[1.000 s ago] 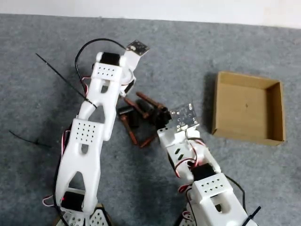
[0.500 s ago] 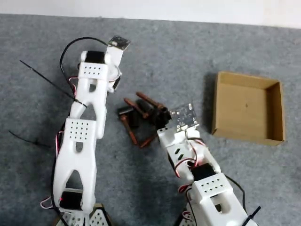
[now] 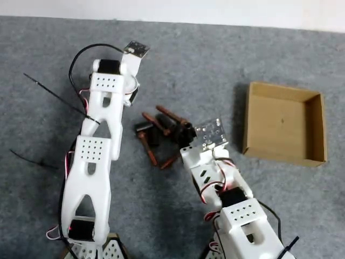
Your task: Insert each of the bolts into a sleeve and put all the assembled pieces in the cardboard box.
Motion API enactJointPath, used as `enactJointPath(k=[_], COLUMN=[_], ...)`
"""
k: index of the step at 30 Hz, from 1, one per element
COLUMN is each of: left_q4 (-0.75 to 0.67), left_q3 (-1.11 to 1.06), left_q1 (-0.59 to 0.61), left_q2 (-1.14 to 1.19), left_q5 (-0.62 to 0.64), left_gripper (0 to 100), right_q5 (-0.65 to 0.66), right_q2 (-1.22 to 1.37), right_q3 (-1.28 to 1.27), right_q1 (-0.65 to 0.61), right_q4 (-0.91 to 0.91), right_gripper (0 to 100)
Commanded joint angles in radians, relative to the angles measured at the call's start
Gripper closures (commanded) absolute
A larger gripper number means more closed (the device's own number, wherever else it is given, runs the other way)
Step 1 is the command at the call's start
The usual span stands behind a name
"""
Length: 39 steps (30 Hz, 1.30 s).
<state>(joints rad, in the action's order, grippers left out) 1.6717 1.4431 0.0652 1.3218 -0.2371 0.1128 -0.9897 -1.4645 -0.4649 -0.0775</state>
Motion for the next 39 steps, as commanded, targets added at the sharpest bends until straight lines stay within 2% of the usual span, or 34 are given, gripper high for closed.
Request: enactJointPath(k=[1,10,19,39], left_q4=[0.020,0.077,0.075,0.081], left_q3=[0.061,0.223,0.226,0.226], left_q1=[0.025,0.033,0.077,0.099], left_q2=[0.016,0.081,0.071,0.010], left_q5=[0.009,0.035,0.129,0.137], left_gripper=[100,100,100,100], right_q5=[0.014,0.014,0.014,0.014], right_q2=[-0.021,-0.022,-0.021,-0.021], right_q3=[0.007,0.007,0.007,0.008], right_q1=[0.013,0.013,0.012,0.007], right_q4=[0.028,0.027,0.028,0.030], right_gripper=[99.5,99.5,99.5,99.5])
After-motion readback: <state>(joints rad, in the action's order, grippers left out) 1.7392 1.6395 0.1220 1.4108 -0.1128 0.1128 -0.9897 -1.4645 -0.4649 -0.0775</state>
